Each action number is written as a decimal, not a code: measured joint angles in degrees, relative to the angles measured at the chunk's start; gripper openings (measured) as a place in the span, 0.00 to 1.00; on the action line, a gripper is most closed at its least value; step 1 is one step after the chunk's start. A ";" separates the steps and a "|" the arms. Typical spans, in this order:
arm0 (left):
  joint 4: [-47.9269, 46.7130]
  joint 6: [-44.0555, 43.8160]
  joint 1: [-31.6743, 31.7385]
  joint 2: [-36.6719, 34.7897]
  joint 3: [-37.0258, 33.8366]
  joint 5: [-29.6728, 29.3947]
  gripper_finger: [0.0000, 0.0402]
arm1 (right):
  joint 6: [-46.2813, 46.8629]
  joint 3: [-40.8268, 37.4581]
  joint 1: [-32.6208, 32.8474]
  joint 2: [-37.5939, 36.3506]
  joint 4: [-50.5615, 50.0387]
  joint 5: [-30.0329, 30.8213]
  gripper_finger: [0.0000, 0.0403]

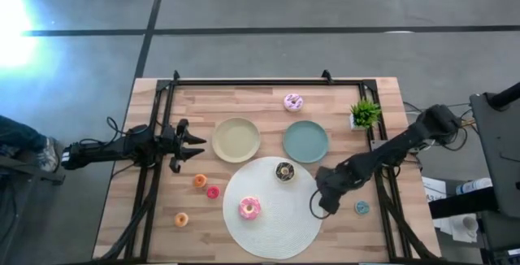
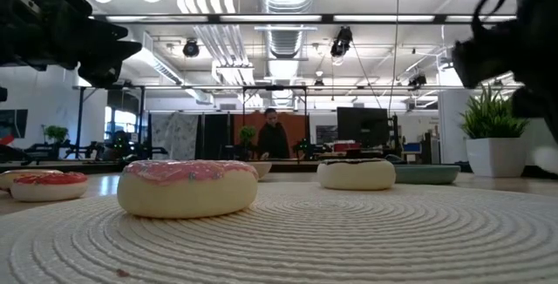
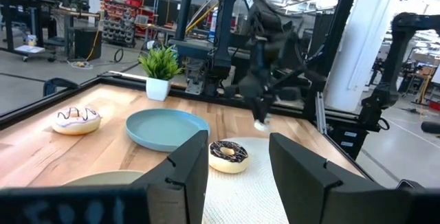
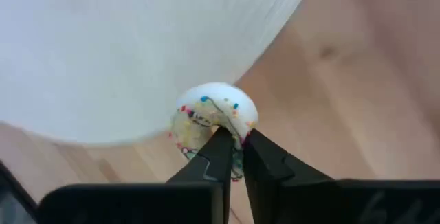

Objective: Pick & Place donuts
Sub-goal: Put the small yellow donut on the light blue plate

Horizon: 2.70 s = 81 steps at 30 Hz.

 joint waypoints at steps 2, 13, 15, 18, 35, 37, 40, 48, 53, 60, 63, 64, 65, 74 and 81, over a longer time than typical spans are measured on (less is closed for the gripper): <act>-0.08 0.00 0.01 -0.01 0.00 -0.02 0.32 | 2.86 0.00 -1.16 -3.96 -2.15 4.42 0.04; -0.16 0.00 0.00 0.10 0.00 -0.02 0.32 | -3.29 -0.33 -25.15 -10.62 -6.90 12.01 0.03; -0.18 0.00 0.02 0.10 0.00 -0.02 0.32 | -6.79 -0.38 -28.87 -9.01 -6.24 11.11 0.03; -0.22 0.00 0.02 0.10 0.00 -0.02 0.32 | -11.36 -0.42 -32.55 -7.35 -4.11 9.10 0.07; -0.32 0.00 0.01 0.10 0.00 -0.02 0.32 | -20.46 1.62 -30.20 -1.30 -4.10 14.46 0.46; -0.34 0.00 0.02 0.10 0.00 -0.02 0.32 | -20.94 1.62 -30.18 -1.12 -5.77 14.85 0.47; -0.34 0.00 0.00 0.10 0.00 -0.02 0.32 | -21.84 1.57 -28.74 -0.62 -6.44 17.38 0.47; -0.36 0.00 0.02 0.10 0.00 -0.02 0.32 | -22.12 1.86 -25.89 1.71 -4.58 18.08 0.46; -0.36 0.00 0.00 0.10 0.00 0.00 0.32 | -24.44 2.41 -25.59 1.77 -4.23 18.07 0.45; -0.29 0.11 0.02 0.10 0.00 -0.07 0.32 | -27.40 3.73 -25.46 1.68 -3.86 18.50 0.43; 1.76 -6.44 -0.04 0.12 0.00 -0.17 0.32 | -27.66 4.23 -25.42 1.63 -3.63 19.32 0.43; 3.77 -12.57 -0.07 0.12 0.00 -0.09 0.32 | -27.92 4.36 -25.45 1.67 -3.66 19.40 0.43; 6.46 -19.23 -0.07 0.12 0.00 -0.19 0.32 | -28.26 4.52 -25.59 1.67 -3.48 19.40 0.42; 23.12 -50.19 -0.06 0.77 0.31 -22.67 0.32 | -30.44 4.63 -25.70 1.67 -3.52 19.36 0.42; 21.72 -51.65 -0.12 14.57 7.53 -23.92 0.32 | -22.27 4.59 -26.26 1.67 -3.34 15.56 0.42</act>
